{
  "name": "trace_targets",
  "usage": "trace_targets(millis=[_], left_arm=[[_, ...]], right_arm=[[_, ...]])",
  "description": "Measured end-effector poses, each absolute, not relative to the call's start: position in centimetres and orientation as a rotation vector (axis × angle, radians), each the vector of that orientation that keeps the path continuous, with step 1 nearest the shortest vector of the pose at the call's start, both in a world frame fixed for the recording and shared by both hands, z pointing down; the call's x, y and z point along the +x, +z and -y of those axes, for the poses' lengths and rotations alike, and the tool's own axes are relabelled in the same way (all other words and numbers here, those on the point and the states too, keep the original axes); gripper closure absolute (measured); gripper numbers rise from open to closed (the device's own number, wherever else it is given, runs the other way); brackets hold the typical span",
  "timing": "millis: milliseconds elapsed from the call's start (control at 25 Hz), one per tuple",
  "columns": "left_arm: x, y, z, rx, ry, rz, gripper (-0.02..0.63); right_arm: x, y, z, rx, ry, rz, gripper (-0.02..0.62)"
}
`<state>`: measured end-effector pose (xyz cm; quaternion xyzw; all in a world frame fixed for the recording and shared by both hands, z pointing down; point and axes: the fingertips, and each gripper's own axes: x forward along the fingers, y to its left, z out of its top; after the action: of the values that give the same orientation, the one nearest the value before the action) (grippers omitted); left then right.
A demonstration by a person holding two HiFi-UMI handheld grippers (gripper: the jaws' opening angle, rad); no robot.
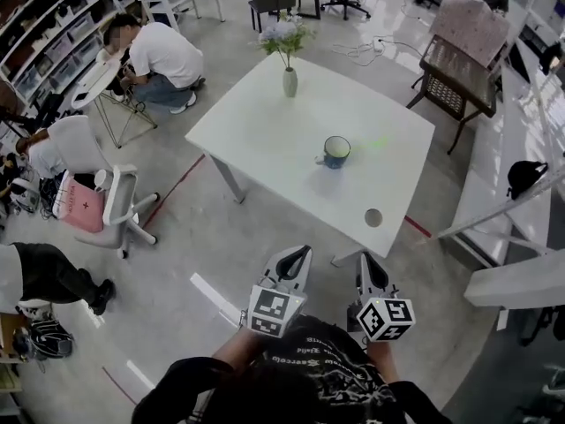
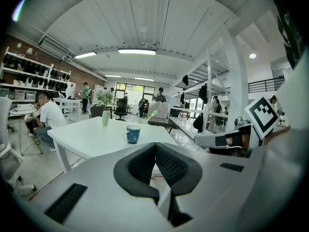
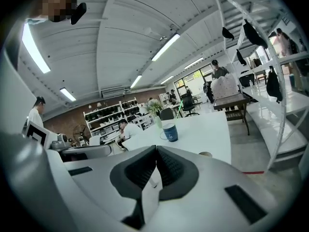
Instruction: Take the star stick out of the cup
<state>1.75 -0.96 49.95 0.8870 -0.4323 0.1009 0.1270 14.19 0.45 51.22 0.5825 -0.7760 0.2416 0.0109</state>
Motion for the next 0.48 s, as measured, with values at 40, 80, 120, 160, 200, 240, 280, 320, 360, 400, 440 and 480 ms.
trace_targets(millis=[40, 80, 120, 160, 200, 240, 280, 320, 360, 400, 440, 480], left_arm=[[1.6, 49.8, 2.9, 2.589, 0.284, 1.256, 0.586], [1.2, 49.6, 4.9, 2.596, 0.279, 1.252, 0.586], [0.8, 49.4, 7.0, 2.600, 0.279, 1.247, 0.586], [0.4, 49.2, 9.1, 2.601, 0.283, 1.242, 0.586], [-0.1, 49.0, 11.2, 2.602, 0.288, 1.236, 0.586], [-0.4, 48.6, 13.1, 2.603, 0.291, 1.228, 0.586], [-0.8, 48.3, 14.7, 2.607, 0.293, 1.216, 0.586], [-1.1, 48.0, 16.2, 2.614, 0.292, 1.200, 0.586], [-1.3, 47.9, 17.7, 2.622, 0.292, 1.184, 0.586], [-1.6, 48.0, 19.3, 2.629, 0.295, 1.174, 0.586], [-1.8, 48.3, 20.8, 2.633, 0.301, 1.170, 0.586], [-2.1, 48.6, 22.4, 2.635, 0.306, 1.168, 0.586]], right_arm=[[14.1, 51.2, 1.3, 1.825, 0.755, 2.417, 0.584], [13.9, 51.1, 3.1, 1.832, 0.754, 2.416, 0.584], [13.7, 50.7, 5.1, 1.843, 0.753, 2.418, 0.584], [13.4, 50.3, 7.2, 1.856, 0.753, 2.420, 0.584], [13.1, 49.8, 9.2, 1.871, 0.755, 2.421, 0.584], [12.9, 49.4, 11.1, 1.889, 0.758, 2.419, 0.584], [12.6, 49.1, 12.8, 1.909, 0.762, 2.413, 0.584], [12.4, 48.9, 14.3, 1.929, 0.765, 2.404, 0.584], [12.1, 48.8, 15.7, 1.945, 0.764, 2.393, 0.584], [11.8, 48.8, 17.1, 1.956, 0.759, 2.384, 0.584], [11.5, 48.8, 18.5, 1.964, 0.754, 2.377, 0.584], [11.3, 48.9, 19.9, 1.974, 0.750, 2.369, 0.584]])
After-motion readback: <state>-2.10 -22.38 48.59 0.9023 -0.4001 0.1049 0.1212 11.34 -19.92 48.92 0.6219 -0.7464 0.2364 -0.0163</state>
